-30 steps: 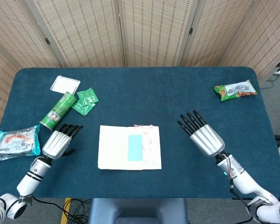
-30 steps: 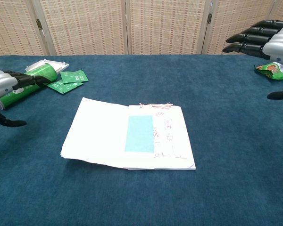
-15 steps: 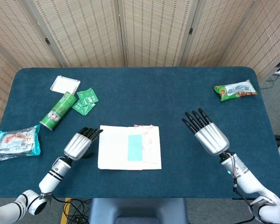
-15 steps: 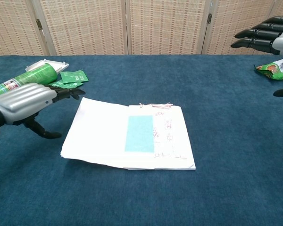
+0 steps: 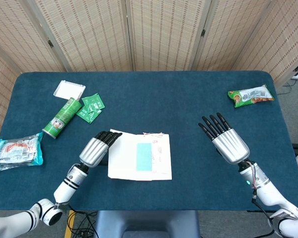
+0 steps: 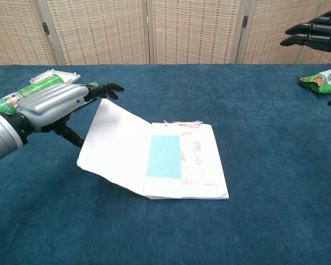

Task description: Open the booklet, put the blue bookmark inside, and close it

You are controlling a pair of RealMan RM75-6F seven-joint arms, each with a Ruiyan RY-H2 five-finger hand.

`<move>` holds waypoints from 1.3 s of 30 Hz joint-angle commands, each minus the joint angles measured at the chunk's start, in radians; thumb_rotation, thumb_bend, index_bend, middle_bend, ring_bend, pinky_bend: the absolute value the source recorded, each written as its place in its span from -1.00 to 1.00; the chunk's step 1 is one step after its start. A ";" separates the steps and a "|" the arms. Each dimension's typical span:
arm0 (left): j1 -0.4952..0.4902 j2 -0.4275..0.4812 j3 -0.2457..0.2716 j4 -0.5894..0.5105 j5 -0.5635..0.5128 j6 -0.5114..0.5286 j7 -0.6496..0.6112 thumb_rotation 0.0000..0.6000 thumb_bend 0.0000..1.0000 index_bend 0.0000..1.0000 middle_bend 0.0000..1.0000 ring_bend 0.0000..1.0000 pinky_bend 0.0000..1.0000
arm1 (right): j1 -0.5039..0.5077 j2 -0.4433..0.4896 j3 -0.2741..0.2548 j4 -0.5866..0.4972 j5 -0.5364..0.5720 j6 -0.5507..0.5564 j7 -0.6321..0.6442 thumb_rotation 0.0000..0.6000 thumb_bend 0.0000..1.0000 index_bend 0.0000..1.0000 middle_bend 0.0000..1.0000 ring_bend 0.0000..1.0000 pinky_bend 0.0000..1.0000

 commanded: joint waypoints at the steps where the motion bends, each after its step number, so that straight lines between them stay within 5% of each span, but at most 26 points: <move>1: -0.015 0.007 -0.016 -0.044 -0.014 -0.002 -0.015 1.00 -0.59 -0.80 -0.60 -0.61 -0.53 | -0.003 0.000 0.005 0.005 -0.004 0.003 0.010 1.00 -0.91 -1.00 -0.98 -1.00 -0.90; 22: -0.134 -0.027 -0.125 -0.182 -0.115 -0.060 0.024 1.00 -0.60 -0.86 -0.69 -0.72 -0.53 | -0.026 0.009 0.030 0.015 -0.048 0.038 0.053 1.00 -0.91 -1.00 -1.00 -1.00 -1.00; 31: -0.197 -0.088 -0.142 -0.171 -0.147 -0.103 0.085 1.00 -0.61 -0.99 -0.92 -0.98 -0.55 | -0.029 0.013 0.038 0.004 -0.064 0.045 0.060 1.00 -0.91 -1.00 -1.00 -1.00 -1.00; 39: -0.239 -0.171 -0.119 -0.099 -0.180 -0.152 0.147 1.00 -0.61 -1.00 -1.00 -1.00 -0.61 | -0.033 0.016 0.044 0.002 -0.068 0.045 0.065 1.00 -0.91 -1.00 -1.00 -1.00 -1.00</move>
